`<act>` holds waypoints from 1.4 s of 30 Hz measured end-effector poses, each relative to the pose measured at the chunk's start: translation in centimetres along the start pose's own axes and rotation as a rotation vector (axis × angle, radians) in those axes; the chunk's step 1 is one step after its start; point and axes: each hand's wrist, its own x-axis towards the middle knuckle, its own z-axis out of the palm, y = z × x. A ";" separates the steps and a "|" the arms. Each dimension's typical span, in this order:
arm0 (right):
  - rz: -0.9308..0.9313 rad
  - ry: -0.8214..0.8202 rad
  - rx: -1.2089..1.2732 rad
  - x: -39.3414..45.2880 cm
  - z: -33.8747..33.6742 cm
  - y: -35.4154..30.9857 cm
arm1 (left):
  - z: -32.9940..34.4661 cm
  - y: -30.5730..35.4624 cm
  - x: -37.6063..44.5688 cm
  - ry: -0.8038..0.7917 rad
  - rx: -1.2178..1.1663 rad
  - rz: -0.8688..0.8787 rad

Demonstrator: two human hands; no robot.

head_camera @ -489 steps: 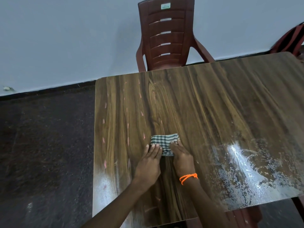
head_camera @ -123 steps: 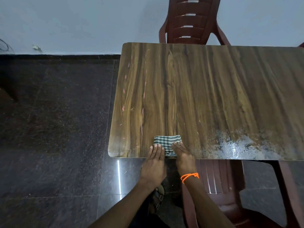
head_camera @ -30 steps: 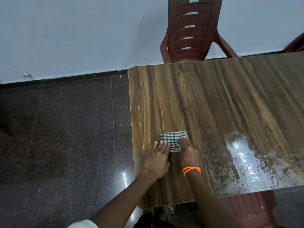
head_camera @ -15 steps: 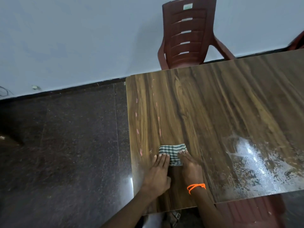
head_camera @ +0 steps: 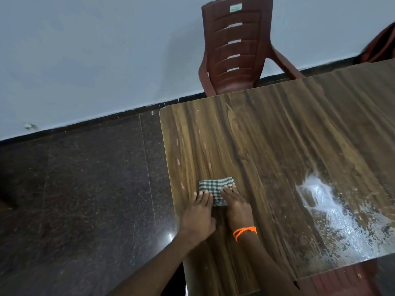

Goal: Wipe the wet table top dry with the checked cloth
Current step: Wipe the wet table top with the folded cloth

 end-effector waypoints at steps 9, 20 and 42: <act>0.158 0.102 0.005 -1.1 -1.3 2.5 | 1.3 0.7 1.1 0.026 -0.022 0.151; 0.151 0.099 0.008 6.9 0.7 -1.8 | -2.3 -5.2 5.9 0.044 0.022 0.082; 0.180 0.199 0.032 15.0 1.4 -2.3 | -4.7 -9.1 12.3 0.011 -0.101 0.031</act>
